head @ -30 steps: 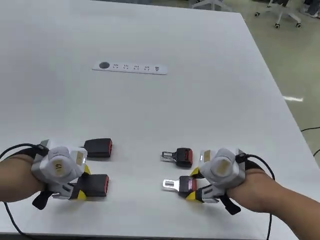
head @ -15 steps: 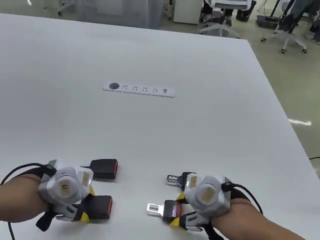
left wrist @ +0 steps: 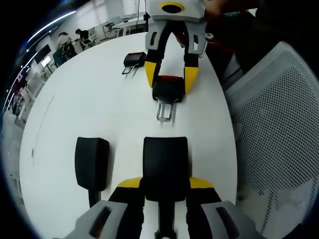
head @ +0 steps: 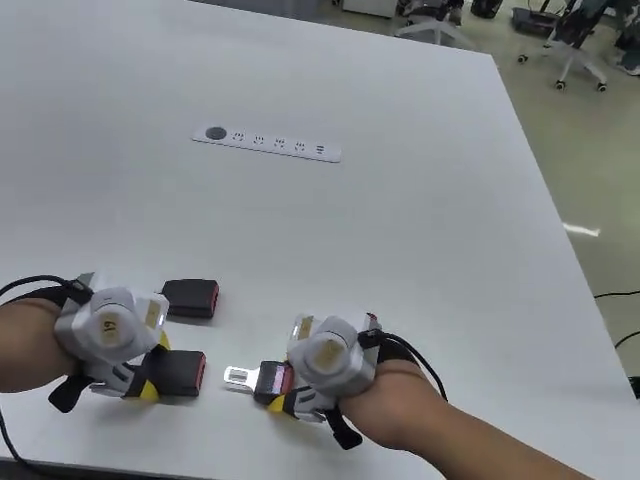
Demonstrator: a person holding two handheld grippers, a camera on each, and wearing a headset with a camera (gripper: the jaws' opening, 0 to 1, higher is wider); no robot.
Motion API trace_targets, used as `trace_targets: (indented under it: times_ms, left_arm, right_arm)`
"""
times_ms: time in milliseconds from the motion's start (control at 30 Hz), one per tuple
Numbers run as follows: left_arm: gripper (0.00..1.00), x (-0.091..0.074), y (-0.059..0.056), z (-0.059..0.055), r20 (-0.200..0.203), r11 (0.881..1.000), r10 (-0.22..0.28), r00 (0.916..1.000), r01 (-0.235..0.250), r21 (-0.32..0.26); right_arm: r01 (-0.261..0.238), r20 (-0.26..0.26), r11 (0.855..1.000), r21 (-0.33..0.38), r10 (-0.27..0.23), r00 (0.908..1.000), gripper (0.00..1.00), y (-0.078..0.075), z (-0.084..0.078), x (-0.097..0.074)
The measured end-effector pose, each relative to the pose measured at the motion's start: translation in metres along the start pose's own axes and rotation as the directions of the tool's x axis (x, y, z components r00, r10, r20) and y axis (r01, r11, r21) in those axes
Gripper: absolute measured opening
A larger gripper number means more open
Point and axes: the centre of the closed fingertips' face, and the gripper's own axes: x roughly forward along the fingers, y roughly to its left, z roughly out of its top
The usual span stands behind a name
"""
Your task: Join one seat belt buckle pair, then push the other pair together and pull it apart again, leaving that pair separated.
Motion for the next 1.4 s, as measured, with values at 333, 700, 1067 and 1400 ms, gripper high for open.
trace_targets:
  times_ms: [333, 700, 1067, 1400]
  left_arm:
    - [0.32, 0.001, -0.003, 0.004, -0.038, 0.999, -0.014, 0.9992, 0.016, 0.036]
    - [0.32, -0.001, -0.004, 0.005, -0.043, 1.000, -0.013, 0.9990, 0.014, 0.023]
    - [0.32, -0.002, -0.003, 0.005, -0.036, 0.999, -0.018, 0.9992, 0.019, 0.033]
    - [0.31, 0.000, -0.003, 0.004, -0.056, 0.999, -0.025, 0.9981, 0.027, 0.045]
  right_arm:
    - [-0.006, 0.008, 1.000, -0.024, 0.006, 1.0000, 0.32, 0.008, 0.018, 0.011]
    - [-0.006, 0.000, 0.999, -0.033, 0.006, 1.0000, 0.32, 0.006, 0.021, 0.011]
    - [-0.006, 0.014, 0.998, -0.058, 0.007, 0.9999, 0.32, 0.009, 0.030, 0.019]
    - [-0.004, 0.018, 0.998, -0.057, 0.005, 0.9998, 0.30, 0.009, 0.037, 0.022]
